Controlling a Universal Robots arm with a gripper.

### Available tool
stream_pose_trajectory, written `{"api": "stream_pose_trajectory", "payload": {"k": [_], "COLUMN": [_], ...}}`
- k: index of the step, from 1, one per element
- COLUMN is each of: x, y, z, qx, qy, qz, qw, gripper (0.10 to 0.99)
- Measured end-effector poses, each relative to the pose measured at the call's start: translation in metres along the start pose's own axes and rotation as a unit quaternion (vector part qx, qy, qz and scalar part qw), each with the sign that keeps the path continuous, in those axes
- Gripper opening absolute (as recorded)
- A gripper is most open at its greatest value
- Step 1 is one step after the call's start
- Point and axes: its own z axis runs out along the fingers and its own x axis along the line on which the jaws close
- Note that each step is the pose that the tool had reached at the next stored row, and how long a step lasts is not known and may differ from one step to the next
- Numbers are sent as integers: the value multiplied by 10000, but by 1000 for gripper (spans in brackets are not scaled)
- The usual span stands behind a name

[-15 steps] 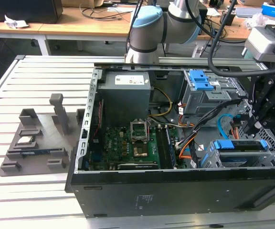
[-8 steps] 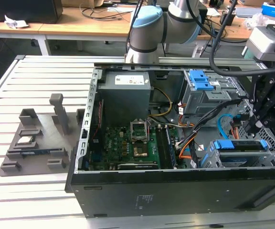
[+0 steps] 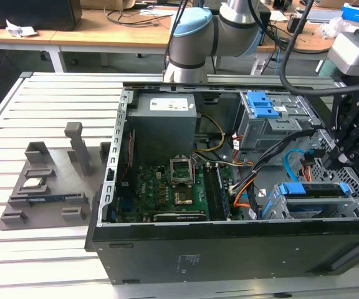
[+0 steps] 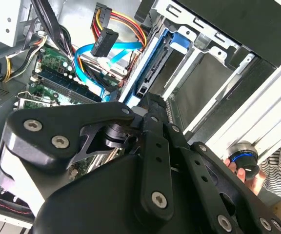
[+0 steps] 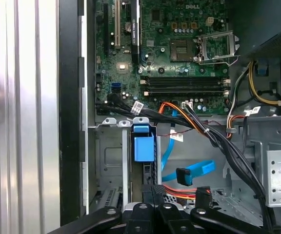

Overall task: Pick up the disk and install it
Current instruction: 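Insert the first disk wire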

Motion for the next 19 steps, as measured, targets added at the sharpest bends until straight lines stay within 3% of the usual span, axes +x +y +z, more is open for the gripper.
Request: {"api": "stream_pose_trajectory", "payload": {"k": [13, 19], "x": [-189, -362], "y": [-86, -143], "z": [38, 72], "qx": [0, 1], "qy": [3, 10], "qz": [0, 0], "qw": [10000, 10000], "gripper": [106, 106]}}
